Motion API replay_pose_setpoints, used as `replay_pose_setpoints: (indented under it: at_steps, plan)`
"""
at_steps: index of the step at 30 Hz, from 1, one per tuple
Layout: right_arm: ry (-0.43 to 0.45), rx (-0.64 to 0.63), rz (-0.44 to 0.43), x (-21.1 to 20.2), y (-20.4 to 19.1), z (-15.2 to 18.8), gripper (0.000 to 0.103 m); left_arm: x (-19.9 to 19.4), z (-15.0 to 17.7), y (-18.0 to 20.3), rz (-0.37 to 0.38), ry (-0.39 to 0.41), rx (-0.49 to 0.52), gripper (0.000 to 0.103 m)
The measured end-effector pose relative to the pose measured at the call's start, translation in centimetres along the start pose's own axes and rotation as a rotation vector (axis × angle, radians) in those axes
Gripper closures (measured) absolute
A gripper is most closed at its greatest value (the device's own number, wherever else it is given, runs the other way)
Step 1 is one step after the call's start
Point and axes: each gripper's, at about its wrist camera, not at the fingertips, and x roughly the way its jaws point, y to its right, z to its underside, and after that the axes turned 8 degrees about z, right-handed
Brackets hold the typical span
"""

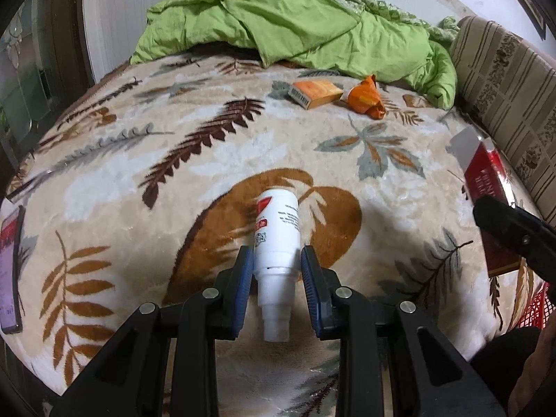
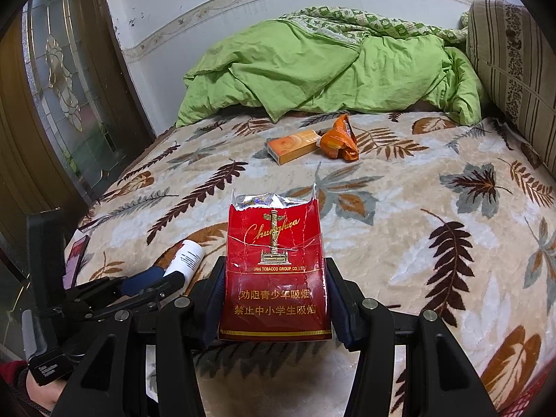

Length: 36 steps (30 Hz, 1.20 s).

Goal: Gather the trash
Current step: 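Carry the white bottle and red pack with both tools to the red wastebasket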

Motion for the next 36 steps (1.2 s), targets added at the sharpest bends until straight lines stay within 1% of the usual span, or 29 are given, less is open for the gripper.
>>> replay_pose_setpoints:
  at_steps: [5, 9, 14, 15, 18, 21, 24, 27, 29, 33, 36]
  plan:
    - [0.0, -0.003, 0.002, 0.0, -0.1, 0.0, 0.047, 0.3, 0.0, 0.0, 0.009, -0.012, 0.004, 0.074]
    - [0.002, -0.003, 0.003, 0.0, -0.1, 0.0, 0.047, 0.7, -0.1, -0.8, 0.052, -0.034, -0.041, 0.074]
    - [0.004, 0.006, -0.004, 0.0, 0.0, -0.1, 0.047, 0.2, -0.3, -1.5, 0.118, -0.013, -0.09, 0.074]
    - [0.004, 0.008, -0.005, 0.0, 0.0, -0.1, 0.047, -0.2, -0.3, -1.3, 0.131, 0.005, -0.087, 0.074]
    - [0.006, 0.01, -0.01, 0.0, 0.1, -0.1, 0.047, -1.0, -0.5, -0.4, 0.127, 0.05, -0.044, 0.074]
    - [0.01, 0.019, -0.017, -0.2, 0.3, -0.2, 0.047, -1.5, -0.7, 0.4, 0.14, 0.071, -0.017, 0.074]
    - [0.016, 0.062, -0.036, -0.8, 1.2, -0.3, 0.047, -2.0, -1.1, 1.1, 0.164, 0.082, -0.003, 0.074]
    - [0.015, 0.117, -0.058, -2.0, 2.4, -0.3, 0.047, -3.0, -1.5, 2.6, 0.175, 0.108, 0.039, 0.074]
    - [0.024, 0.156, -0.073, -3.7, 3.6, -0.1, 0.047, -3.6, -1.7, 3.8, 0.207, 0.112, 0.06, 0.074]
    - [0.067, 0.202, -0.045, -8.4, 6.6, 0.5, 0.047, -4.8, -2.0, 7.1, 0.275, 0.116, 0.119, 0.074]
    - [0.093, 0.242, -0.002, -11.9, 9.0, 1.4, 0.047, -6.0, -2.2, 10.7, 0.353, 0.124, 0.175, 0.074]
